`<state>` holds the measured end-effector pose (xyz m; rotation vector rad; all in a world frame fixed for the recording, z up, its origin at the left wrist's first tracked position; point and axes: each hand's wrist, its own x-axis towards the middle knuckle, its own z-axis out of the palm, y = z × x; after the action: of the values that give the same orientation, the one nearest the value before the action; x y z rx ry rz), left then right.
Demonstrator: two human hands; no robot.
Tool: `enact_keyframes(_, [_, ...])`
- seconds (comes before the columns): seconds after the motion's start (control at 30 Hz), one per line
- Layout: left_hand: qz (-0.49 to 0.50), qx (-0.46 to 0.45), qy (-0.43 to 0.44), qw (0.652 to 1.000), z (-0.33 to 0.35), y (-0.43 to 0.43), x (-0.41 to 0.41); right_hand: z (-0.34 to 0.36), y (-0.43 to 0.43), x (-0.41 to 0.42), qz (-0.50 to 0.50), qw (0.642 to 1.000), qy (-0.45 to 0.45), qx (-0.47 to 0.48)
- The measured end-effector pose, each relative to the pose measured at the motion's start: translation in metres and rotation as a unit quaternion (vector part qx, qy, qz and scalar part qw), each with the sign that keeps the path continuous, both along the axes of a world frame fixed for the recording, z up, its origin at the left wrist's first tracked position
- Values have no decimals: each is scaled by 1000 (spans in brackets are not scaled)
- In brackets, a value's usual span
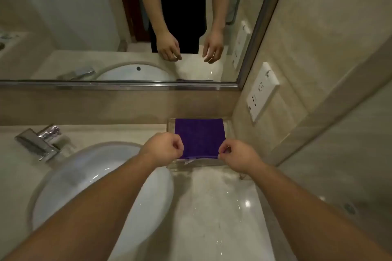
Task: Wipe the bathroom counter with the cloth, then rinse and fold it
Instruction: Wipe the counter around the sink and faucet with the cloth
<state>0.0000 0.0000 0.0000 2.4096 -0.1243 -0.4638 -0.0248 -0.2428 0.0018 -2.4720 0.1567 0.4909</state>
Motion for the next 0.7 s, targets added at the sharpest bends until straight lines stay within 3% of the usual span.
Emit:
enact_keyframes(0.13, [-70, 158, -13, 985, -40, -15, 19, -44, -6, 23, 10, 999, 9, -46])
enact_keyframes(0.3, [-105, 208, -34, 972, -86, -20, 31, -80, -9, 40, 57, 994, 7, -94])
enact_keyframes(0.47, [-90, 171, -53, 980, -97, -19, 44, -96, -7, 46, 94, 984, -45, -143])
enact_keyframes(0.7, [-45, 121, 39, 991, -84, -12, 62, -88, -4, 52, 69, 982, -70, -161])
